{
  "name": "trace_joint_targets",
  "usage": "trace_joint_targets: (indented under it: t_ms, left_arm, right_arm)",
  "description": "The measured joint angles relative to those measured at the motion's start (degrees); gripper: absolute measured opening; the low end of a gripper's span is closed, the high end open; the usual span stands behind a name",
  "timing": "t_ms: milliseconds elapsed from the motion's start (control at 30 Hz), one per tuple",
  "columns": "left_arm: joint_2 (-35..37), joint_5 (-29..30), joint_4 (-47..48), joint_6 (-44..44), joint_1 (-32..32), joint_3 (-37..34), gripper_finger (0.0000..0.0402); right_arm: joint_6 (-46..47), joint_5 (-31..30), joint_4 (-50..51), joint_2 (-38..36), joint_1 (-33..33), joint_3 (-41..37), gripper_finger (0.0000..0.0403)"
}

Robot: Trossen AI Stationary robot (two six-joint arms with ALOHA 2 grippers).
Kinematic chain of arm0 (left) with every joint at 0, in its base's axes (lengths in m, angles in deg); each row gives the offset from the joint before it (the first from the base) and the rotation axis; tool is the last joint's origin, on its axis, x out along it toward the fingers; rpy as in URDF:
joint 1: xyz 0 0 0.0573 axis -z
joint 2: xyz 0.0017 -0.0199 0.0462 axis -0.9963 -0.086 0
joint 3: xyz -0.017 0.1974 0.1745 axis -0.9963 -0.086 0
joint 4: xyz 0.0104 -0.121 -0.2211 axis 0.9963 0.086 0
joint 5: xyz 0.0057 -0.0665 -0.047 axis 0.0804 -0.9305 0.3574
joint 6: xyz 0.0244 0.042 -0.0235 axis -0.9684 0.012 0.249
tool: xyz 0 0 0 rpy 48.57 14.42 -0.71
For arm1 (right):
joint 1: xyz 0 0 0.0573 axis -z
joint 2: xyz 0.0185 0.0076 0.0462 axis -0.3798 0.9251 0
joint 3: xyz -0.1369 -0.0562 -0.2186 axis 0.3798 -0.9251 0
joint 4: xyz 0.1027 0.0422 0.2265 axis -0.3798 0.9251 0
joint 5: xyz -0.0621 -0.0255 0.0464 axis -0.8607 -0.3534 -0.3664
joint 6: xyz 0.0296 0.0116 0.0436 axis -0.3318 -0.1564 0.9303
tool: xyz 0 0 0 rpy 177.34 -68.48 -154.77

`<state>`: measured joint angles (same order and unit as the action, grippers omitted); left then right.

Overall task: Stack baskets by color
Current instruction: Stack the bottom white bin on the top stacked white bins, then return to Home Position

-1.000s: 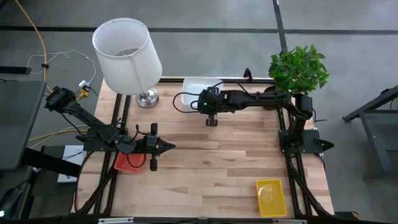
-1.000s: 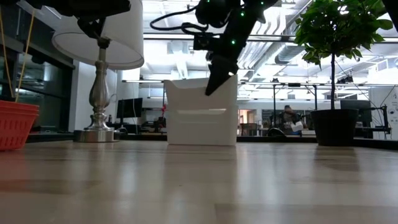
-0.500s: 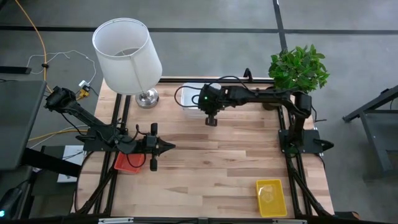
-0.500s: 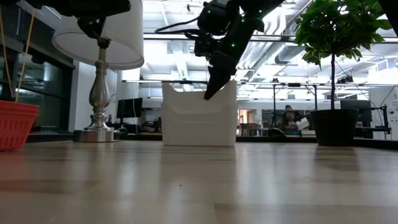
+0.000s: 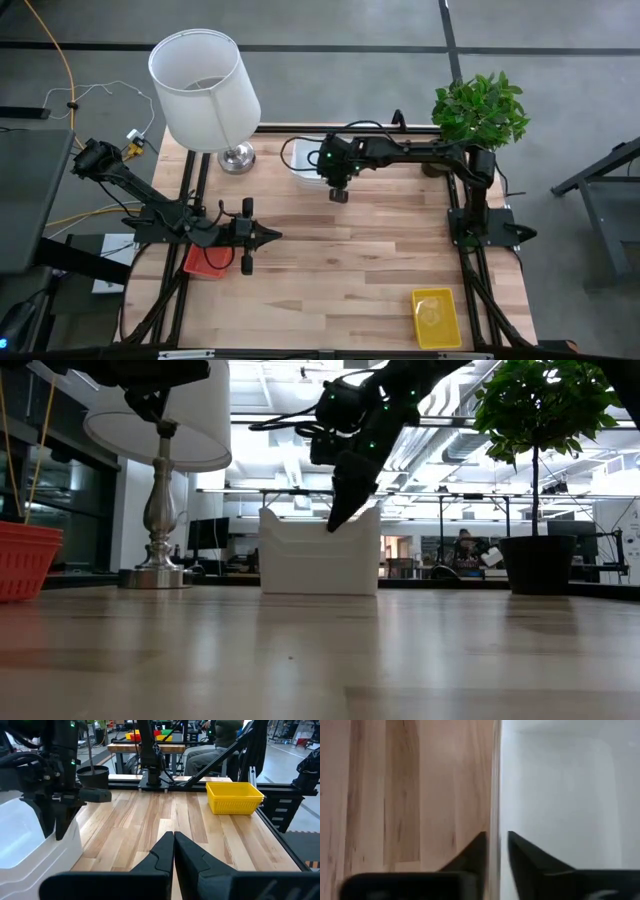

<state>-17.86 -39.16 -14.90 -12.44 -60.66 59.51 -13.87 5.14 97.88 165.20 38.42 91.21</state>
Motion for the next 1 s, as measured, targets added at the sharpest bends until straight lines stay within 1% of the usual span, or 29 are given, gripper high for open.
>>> trace_joint_targets:
  t_ms: [167,233,300,400,500,567,600,633,733,767,800,900,1000]
  left_arm:
    - [0.0,0.0,0.0,0.0,0.0,0.0,0.0]
    - [0.0,0.0,0.0,0.0,0.0,0.0,0.0]
    - [0.0,0.0,0.0,0.0,0.0,0.0,0.0]
    - [0.0,0.0,0.0,0.0,0.0,0.0,0.0]
    - [0.0,0.0,0.0,-0.8,-1.3,0.0,0.0]
    - [0.0,-0.6,0.0,-3.4,-3.6,0.0,0.0]
    - [0.3,-2.0,0.0,-4.6,-5.5,0.0,0.0]
    - [0.7,-4.5,-0.1,-5.5,-7.8,0.0,0.0]
    - [1.4,-17.5,-0.2,-7.2,-16.5,0.0,0.0]
    - [1.5,-21.4,0.0,-7.5,-19.6,0.0,0.0]
    - [1.7,-24.3,0.0,-7.5,-22.4,0.0,0.0]
    - [2.7,-30.9,1.2,-7.1,-29.0,0.0,0.0]
    - [4.9,-37.5,5.0,-6.6,-31.8,0.0,0.0]
  right_arm:
    - [-0.6,-4.1,1.8,-3.8,-0.7,0.0,0.0175]
    - [-0.5,-4.5,4.5,-5.5,-0.9,0.0,0.0207]
    - [0.9,-3.6,9.0,-7.6,-0.9,0.0,0.0225]
    - [3.7,-3.1,17.3,-9.8,-1.3,0.0,0.0229]
    - [4.8,-4.5,23.9,-10.4,-2.8,0.0,0.0204]
    - [4.7,-4.7,26.2,-10.9,-4.7,0.0,0.0171]
    - [4.5,-4.7,26.8,-11.1,-5.6,0.0,0.0149]
    - [4.1,-4.7,26.7,-11.4,-6.5,0.0,0.0123]
    - [2.7,-4.6,26.1,-12.6,-8.7,0.0,0.0034]
    - [2.4,-4.0,25.5,-13.3,-9.3,0.0,0.0017]
    - [2.6,-3.3,24.9,-13.8,-9.9,0.0,0.0013]
    - [3.8,-2.6,24.6,-15.4,-11.2,0.0,0.0023]
    - [4.4,-2.4,24.6,-17.4,-12.6,0.0,0.0006]
